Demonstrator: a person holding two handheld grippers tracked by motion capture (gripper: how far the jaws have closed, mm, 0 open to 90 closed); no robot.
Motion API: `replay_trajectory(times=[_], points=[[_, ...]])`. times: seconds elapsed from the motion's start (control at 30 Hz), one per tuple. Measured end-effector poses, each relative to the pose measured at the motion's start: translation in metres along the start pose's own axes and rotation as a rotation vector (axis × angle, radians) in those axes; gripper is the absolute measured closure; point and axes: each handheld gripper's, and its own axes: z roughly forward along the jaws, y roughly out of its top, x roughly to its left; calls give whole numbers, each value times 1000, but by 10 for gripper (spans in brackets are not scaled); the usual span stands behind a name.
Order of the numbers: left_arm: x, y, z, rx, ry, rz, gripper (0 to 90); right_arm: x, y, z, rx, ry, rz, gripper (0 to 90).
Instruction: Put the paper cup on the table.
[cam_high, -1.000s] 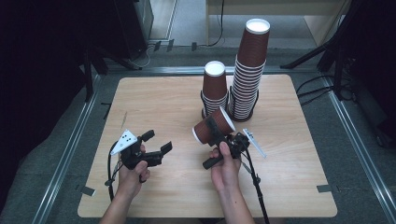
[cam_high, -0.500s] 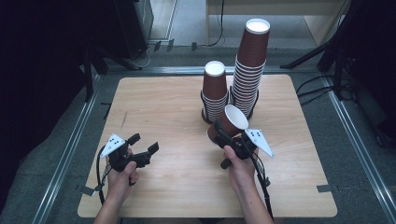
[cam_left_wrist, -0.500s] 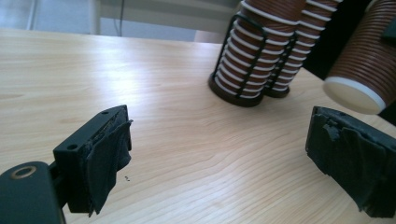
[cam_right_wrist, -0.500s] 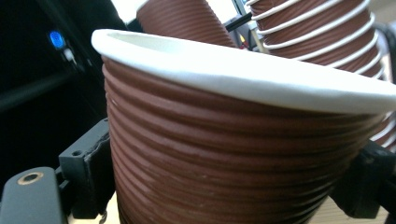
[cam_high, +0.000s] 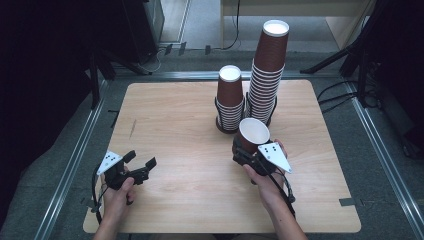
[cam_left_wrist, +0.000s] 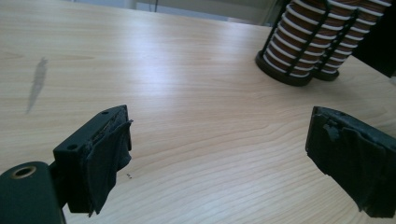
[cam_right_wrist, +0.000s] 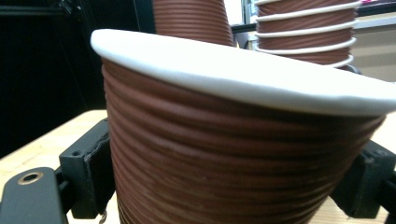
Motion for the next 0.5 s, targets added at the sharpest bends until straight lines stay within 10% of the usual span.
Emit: replay_trajectory(times=[0.5], points=[[25, -12, -9, 33, 77, -2, 67, -53, -10, -12, -4, -146, -105, 113]])
